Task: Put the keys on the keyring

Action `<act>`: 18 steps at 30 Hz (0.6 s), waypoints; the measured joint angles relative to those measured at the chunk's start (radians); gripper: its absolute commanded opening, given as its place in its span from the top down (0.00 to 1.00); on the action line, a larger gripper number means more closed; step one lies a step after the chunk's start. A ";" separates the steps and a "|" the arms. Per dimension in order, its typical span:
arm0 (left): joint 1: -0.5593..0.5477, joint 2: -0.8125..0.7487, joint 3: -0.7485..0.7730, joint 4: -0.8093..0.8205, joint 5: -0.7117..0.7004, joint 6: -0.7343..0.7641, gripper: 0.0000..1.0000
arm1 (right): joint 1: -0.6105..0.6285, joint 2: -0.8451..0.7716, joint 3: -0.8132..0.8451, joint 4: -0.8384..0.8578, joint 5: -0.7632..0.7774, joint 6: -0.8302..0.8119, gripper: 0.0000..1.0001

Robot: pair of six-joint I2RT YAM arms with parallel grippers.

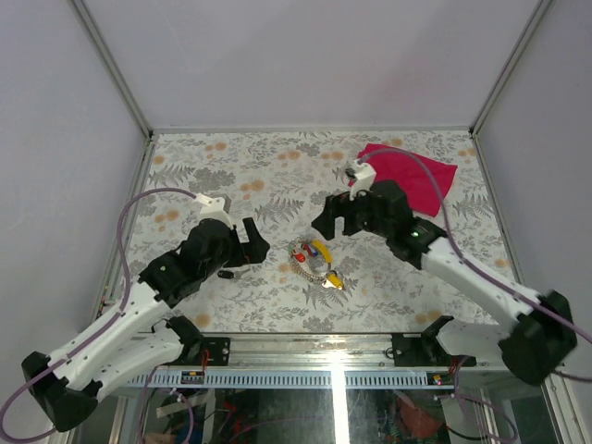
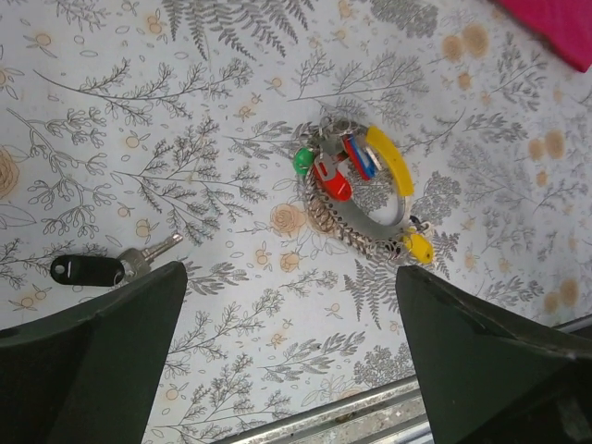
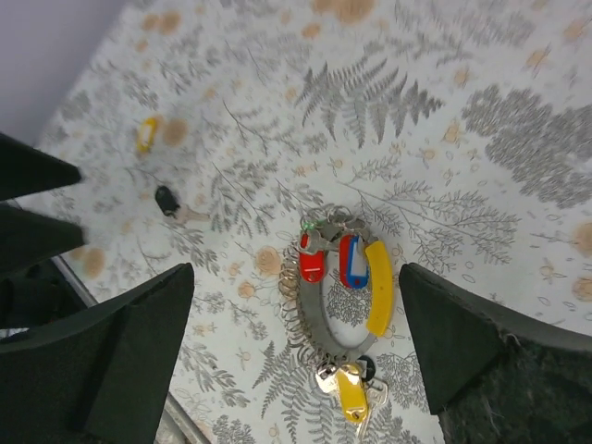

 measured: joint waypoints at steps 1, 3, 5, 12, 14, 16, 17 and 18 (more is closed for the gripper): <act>0.016 0.018 0.000 0.000 0.013 0.006 0.00 | 0.000 -0.070 -0.014 -0.008 0.011 0.000 0.01; 0.037 0.037 0.000 0.000 0.034 0.018 0.00 | 0.000 -0.196 -0.034 -0.027 0.037 -0.005 0.01; 0.046 0.041 0.003 -0.003 0.037 0.027 0.00 | 0.000 -0.314 -0.053 -0.063 0.069 -0.021 0.01; 0.049 -0.053 0.049 -0.028 -0.041 0.062 0.00 | 0.000 -0.627 -0.078 -0.273 0.237 -0.077 0.01; 0.049 -0.096 0.051 -0.028 -0.065 0.071 0.00 | 0.000 -0.702 -0.080 -0.317 0.285 -0.092 0.01; 0.049 -0.131 0.051 -0.028 -0.091 0.081 0.00 | 0.000 -0.775 -0.095 -0.343 0.323 -0.107 0.01; 0.049 -0.146 0.051 -0.028 -0.103 0.086 0.00 | 0.000 -0.816 -0.107 -0.354 0.341 -0.113 0.01; 0.049 -0.156 0.051 -0.028 -0.113 0.090 0.00 | 0.000 -0.865 -0.129 -0.365 0.362 -0.122 0.01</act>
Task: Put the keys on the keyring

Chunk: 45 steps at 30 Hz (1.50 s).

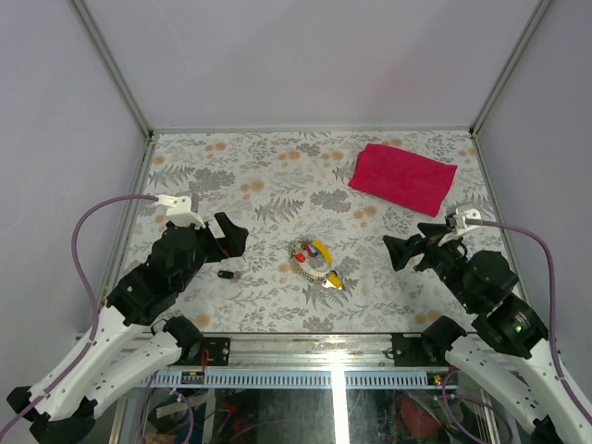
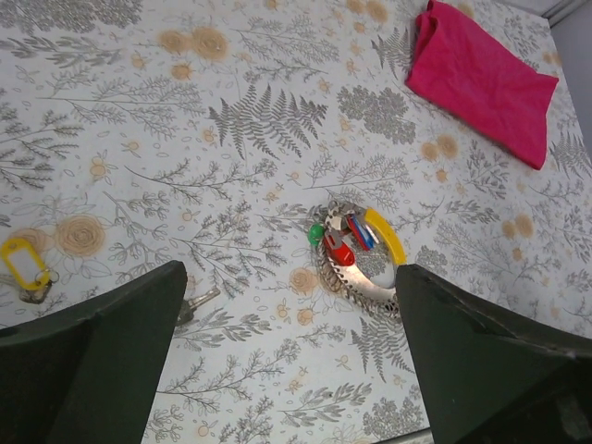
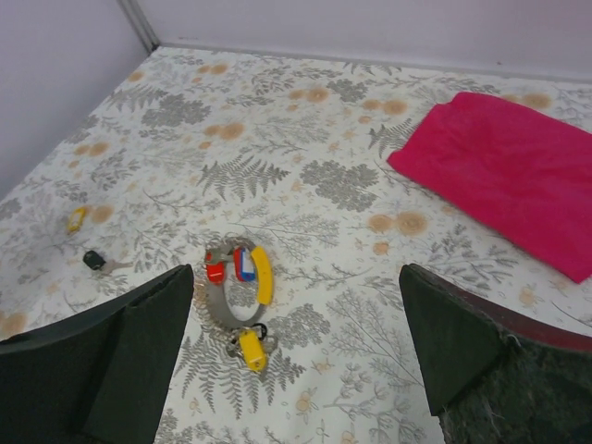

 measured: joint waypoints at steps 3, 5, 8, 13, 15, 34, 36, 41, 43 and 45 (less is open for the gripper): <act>0.000 -0.021 -0.012 0.002 -0.024 0.022 0.00 | 0.000 -0.056 -0.034 -0.027 0.027 -0.011 0.01; 0.000 -0.033 -0.025 0.001 -0.031 0.034 0.00 | 0.000 -0.072 -0.051 -0.054 0.043 -0.022 0.01; 0.000 -0.049 -0.035 0.000 -0.035 0.045 0.00 | 0.000 -0.066 -0.055 -0.071 0.066 -0.034 0.01; 0.000 -0.080 -0.042 0.000 -0.035 0.048 0.00 | 0.000 -0.020 -0.055 -0.101 0.076 -0.035 0.01; 0.000 -0.091 -0.045 0.000 -0.035 0.048 0.00 | 0.000 -0.010 -0.055 -0.104 0.076 -0.035 0.01; 0.000 -0.138 -0.071 0.001 -0.072 0.047 0.00 | 0.000 -0.016 -0.069 -0.096 0.071 -0.035 0.01; 0.000 -0.151 -0.075 0.001 -0.072 0.047 0.00 | 0.000 -0.050 -0.090 -0.087 0.070 -0.034 0.01; 0.000 -0.179 -0.084 0.002 -0.076 0.047 0.00 | 0.000 -0.102 -0.134 -0.070 0.088 -0.031 0.01; 0.000 -0.180 -0.085 0.002 -0.077 0.047 0.00 | 0.000 -0.097 -0.136 -0.071 0.110 -0.030 0.01; 0.000 -0.179 -0.086 0.002 -0.079 0.047 0.00 | 0.000 -0.088 -0.136 -0.072 0.130 -0.031 0.01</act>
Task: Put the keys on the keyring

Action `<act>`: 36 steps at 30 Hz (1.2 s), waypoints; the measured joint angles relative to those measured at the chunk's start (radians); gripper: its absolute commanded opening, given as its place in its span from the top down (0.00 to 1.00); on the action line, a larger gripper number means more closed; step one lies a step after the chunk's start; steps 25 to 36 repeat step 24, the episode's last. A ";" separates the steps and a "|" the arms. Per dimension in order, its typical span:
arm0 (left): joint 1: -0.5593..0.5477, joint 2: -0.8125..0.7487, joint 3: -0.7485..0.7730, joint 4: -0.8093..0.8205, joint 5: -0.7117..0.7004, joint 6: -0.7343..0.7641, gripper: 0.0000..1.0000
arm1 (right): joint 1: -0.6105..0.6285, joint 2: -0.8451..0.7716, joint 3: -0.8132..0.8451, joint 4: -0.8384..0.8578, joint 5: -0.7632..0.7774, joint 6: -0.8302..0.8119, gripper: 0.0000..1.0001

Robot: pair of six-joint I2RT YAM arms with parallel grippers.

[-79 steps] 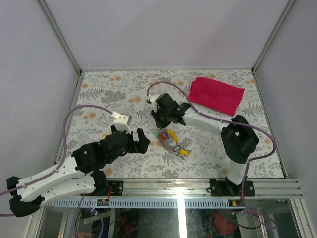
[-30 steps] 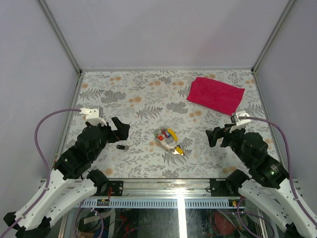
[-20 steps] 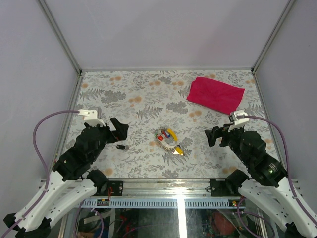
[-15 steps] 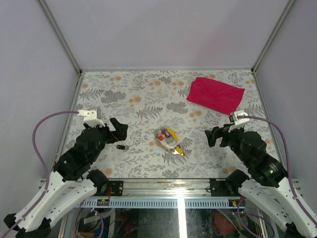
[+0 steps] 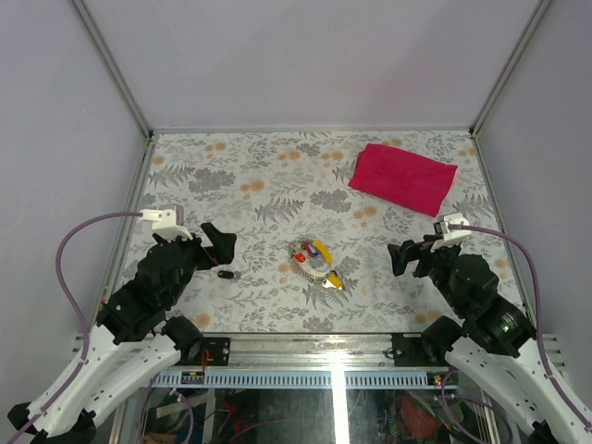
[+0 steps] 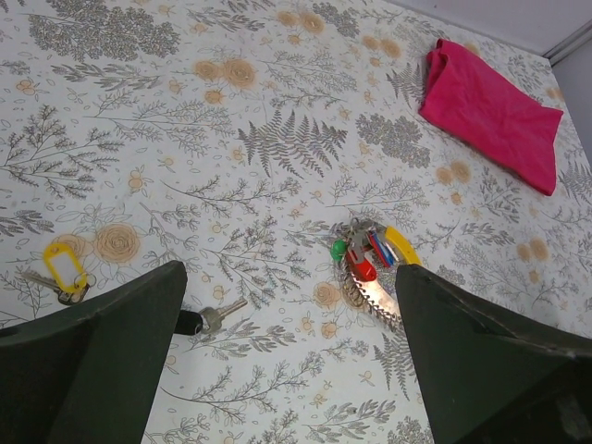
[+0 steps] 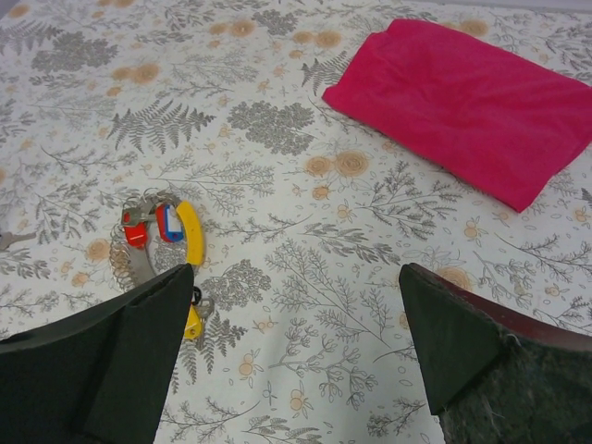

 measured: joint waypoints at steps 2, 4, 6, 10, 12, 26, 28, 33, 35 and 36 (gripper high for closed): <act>0.000 0.004 0.000 0.000 -0.002 0.000 0.00 | 0.000 0.015 0.000 -0.005 0.014 0.000 0.01; 0.000 0.010 0.000 0.000 -0.003 0.000 0.00 | 0.000 0.030 0.000 -0.007 0.025 0.000 0.01; 0.000 0.015 0.000 0.000 -0.005 0.000 0.00 | 0.000 0.035 -0.002 -0.007 0.030 0.000 0.01; 0.000 0.015 0.000 0.000 -0.008 0.000 0.00 | 0.000 0.035 -0.007 -0.007 0.035 0.000 0.01; 0.000 0.016 0.000 0.000 -0.009 0.000 0.00 | 0.000 0.032 -0.009 -0.008 0.035 0.000 0.01; 0.000 0.043 0.000 -0.001 -0.008 0.000 0.00 | 0.000 0.018 -0.011 -0.008 0.045 0.000 0.01; 0.000 0.043 0.000 -0.001 -0.008 0.000 0.00 | 0.000 0.018 -0.011 -0.008 0.045 0.000 0.01; 0.000 0.043 0.000 -0.001 -0.008 0.000 0.00 | 0.000 0.018 -0.011 -0.008 0.045 0.000 0.01; 0.000 0.043 0.000 -0.001 -0.008 0.000 0.00 | 0.000 0.018 -0.011 -0.008 0.045 0.000 0.01; 0.000 0.043 0.000 -0.001 -0.008 0.000 0.00 | 0.000 0.018 -0.011 -0.008 0.045 0.000 0.01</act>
